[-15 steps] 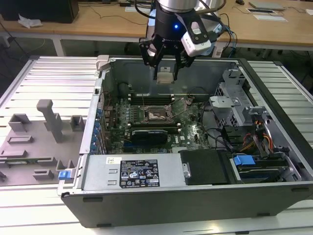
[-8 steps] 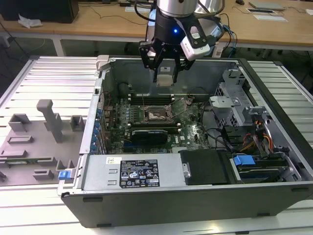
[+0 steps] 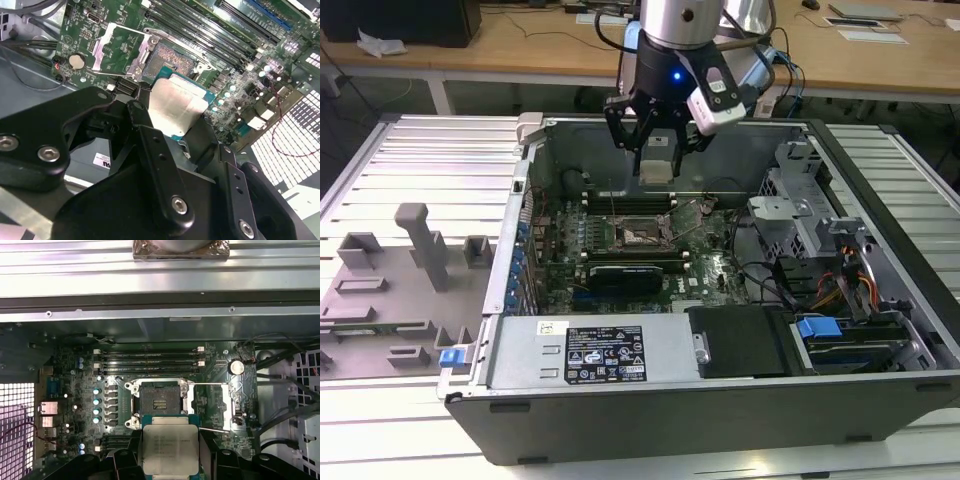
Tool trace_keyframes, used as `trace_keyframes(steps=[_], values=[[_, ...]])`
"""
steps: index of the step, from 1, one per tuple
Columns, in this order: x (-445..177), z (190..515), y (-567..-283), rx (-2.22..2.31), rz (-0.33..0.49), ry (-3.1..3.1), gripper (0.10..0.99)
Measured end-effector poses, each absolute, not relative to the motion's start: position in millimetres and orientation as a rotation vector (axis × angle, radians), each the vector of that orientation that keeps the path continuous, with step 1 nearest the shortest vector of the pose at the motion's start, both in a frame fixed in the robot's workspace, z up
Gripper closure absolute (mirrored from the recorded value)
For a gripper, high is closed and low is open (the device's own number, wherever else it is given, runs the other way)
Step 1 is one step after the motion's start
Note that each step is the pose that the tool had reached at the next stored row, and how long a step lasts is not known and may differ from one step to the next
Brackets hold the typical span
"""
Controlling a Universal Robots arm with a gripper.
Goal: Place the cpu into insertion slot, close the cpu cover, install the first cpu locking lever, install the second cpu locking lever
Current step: 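Place the cpu into insertion slot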
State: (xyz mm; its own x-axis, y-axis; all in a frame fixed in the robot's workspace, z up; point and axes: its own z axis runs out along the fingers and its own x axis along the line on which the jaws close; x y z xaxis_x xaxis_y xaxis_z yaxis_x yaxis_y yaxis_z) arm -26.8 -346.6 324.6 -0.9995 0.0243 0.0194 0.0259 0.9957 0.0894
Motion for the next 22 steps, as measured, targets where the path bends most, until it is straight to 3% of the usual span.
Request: trace_keyframes(steps=[14, 22], values=[[-27, 302, -346, -0.040, -0.139, -3.120, 0.545], [-27, 301, -346, -0.327, -0.142, -3.111, 0.545]])
